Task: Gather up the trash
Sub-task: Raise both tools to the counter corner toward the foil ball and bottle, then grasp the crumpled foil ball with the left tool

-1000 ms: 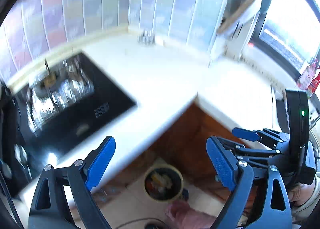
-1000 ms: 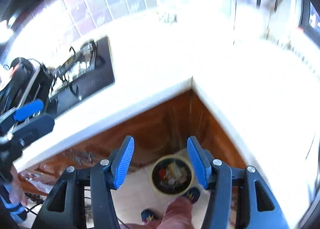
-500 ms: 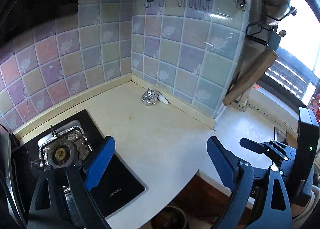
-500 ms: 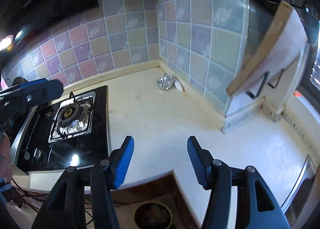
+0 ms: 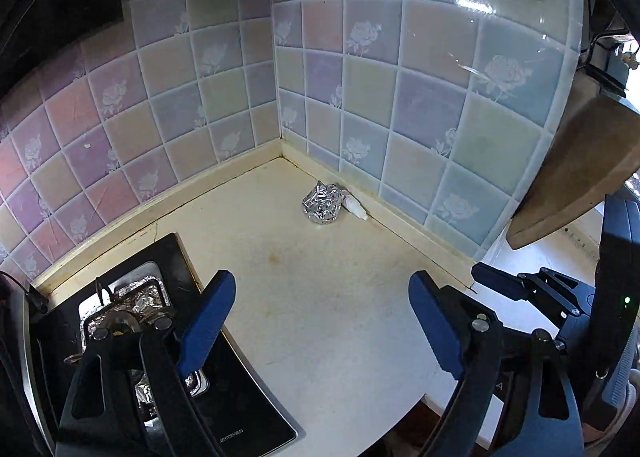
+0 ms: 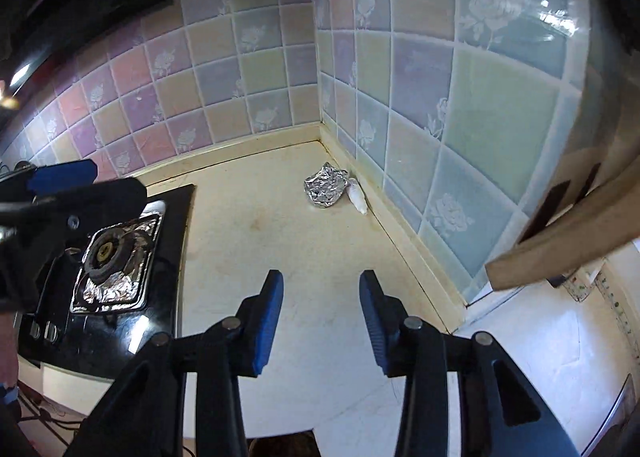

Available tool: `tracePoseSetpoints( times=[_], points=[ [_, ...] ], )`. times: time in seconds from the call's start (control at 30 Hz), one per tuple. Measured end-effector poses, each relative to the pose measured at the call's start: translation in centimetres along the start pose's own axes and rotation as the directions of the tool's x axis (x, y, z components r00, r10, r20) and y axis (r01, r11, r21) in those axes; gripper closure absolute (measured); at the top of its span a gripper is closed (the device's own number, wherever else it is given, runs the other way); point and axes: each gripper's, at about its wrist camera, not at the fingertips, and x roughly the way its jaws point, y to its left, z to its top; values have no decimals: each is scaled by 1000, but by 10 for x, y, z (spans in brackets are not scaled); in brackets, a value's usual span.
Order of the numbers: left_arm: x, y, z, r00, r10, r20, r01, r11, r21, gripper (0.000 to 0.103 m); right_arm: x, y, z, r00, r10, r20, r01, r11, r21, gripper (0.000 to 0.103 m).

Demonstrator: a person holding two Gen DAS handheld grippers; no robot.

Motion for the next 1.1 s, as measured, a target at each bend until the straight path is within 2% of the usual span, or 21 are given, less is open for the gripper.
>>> tracePoseSetpoints(
  times=[0.13, 0.4, 0.63, 0.8, 0.97, 1.1],
  points=[
    [36, 1, 10, 999, -20, -48, 21, 1000, 21, 24, 25, -8, 8, 999, -24, -21, 25, 999, 33, 65],
    [125, 12, 33, 986, -65, -152, 77, 995, 69, 24, 91, -21, 30, 993, -91, -77, 100, 988, 120, 67],
    [220, 23, 52, 954, -124, -274, 158, 982, 105, 24, 152, -40, 54, 982, -141, -127, 164, 967, 196, 73],
    [283, 21, 63, 929, -157, -336, 200, 975, 99, 24, 184, -53, 64, 979, -140, -151, 175, 953, 248, 76],
    [325, 22, 73, 917, -176, -357, 209, 976, 56, 24, 200, -53, 65, 977, -135, -165, 175, 951, 254, 77],
    [354, 20, 76, 901, -183, -393, 219, 975, 49, 24, 209, -50, 64, 977, -124, -175, 165, 956, 241, 77]
  ],
)
